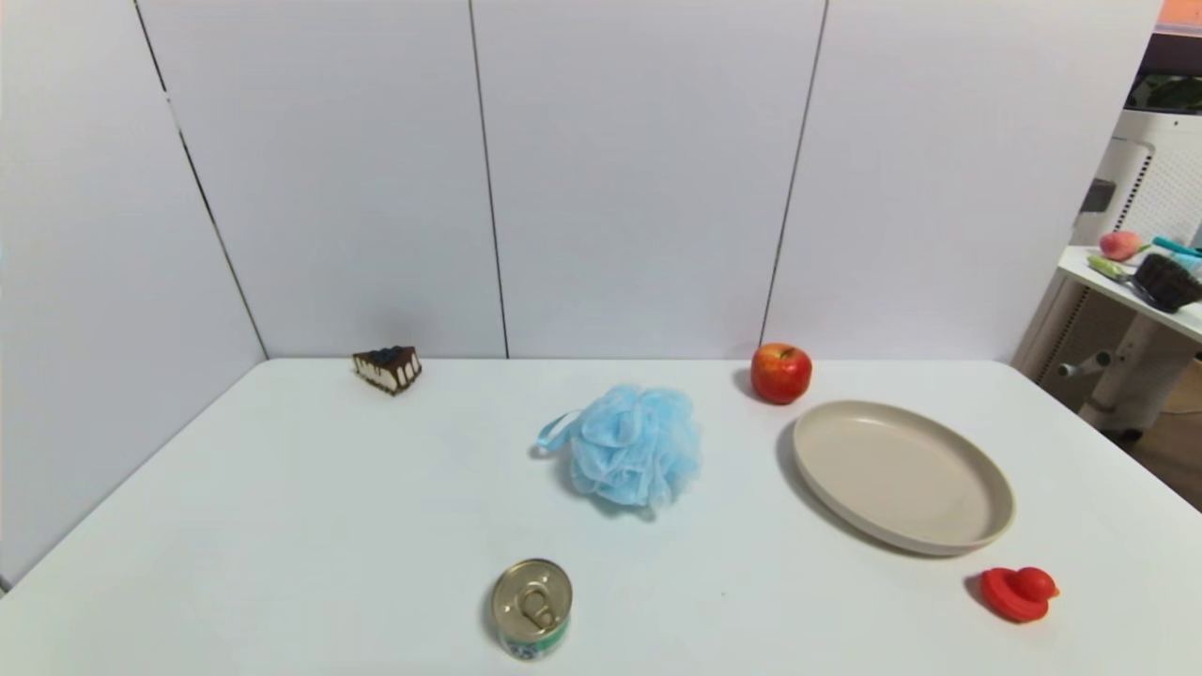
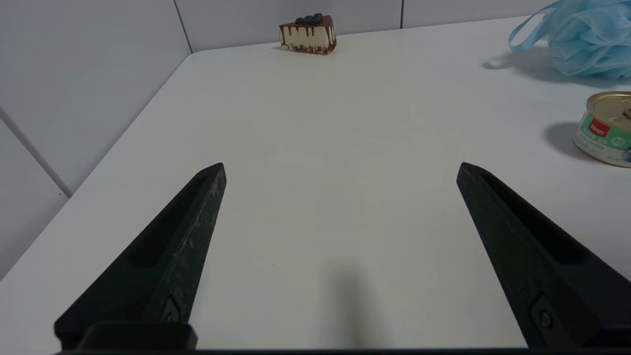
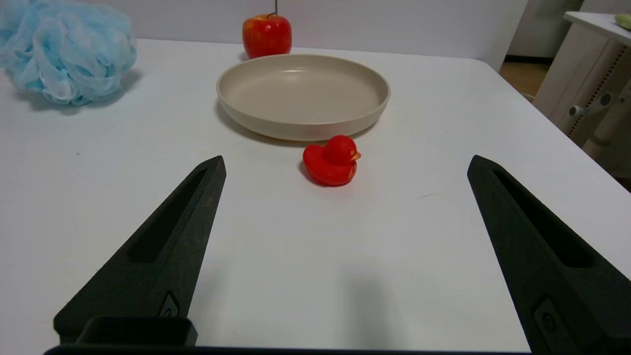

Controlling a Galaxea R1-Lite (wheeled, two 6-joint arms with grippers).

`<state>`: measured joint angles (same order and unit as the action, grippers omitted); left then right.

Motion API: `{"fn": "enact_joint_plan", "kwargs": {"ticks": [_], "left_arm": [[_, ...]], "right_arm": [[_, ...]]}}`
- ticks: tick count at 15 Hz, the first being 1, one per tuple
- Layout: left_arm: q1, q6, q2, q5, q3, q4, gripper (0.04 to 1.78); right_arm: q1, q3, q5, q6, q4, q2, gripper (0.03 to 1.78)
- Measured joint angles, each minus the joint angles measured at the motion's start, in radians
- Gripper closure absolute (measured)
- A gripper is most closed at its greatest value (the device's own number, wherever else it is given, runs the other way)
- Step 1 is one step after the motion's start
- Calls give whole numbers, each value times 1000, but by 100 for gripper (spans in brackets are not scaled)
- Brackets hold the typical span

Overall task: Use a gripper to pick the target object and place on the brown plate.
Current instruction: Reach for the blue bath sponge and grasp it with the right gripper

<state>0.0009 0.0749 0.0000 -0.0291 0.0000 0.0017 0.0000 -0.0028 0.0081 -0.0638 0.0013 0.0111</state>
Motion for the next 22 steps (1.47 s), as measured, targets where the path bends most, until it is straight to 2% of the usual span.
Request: {"fn": "enact_joint_plan", "kwargs": {"ticks": [2, 4, 5, 8, 10, 12, 14, 17, 20, 22], "left_arm": [[0, 0, 0, 0, 0, 0, 13], [0, 0, 0, 0, 0, 0, 13], [0, 0, 0, 0, 0, 0, 13], [0, 0, 0, 0, 0, 0, 13], [0, 0, 0, 0, 0, 0, 13], [0, 0, 0, 0, 0, 0, 13], [0, 0, 0, 0, 0, 0, 13], [0, 0, 0, 0, 0, 0, 13], [0, 0, 0, 0, 0, 0, 13], [0, 0, 0, 0, 0, 0, 13]], "right_arm": [[1, -35, 16, -20, -40, 70, 12], [5, -92, 52, -40, -124, 208, 12], [7, -124, 85, -56, -171, 290, 12], [11, -259, 228, -145, -290, 553, 12], [34, -401, 344, -201, -274, 734, 12], [81, -562, 450, -235, -208, 895, 12], [141, -712, 520, -275, -86, 1030, 12], [203, -882, 541, -355, 100, 1200, 12], [267, -1025, 539, -375, 182, 1352, 12], [305, -1147, 522, -377, 260, 1443, 12]]}}
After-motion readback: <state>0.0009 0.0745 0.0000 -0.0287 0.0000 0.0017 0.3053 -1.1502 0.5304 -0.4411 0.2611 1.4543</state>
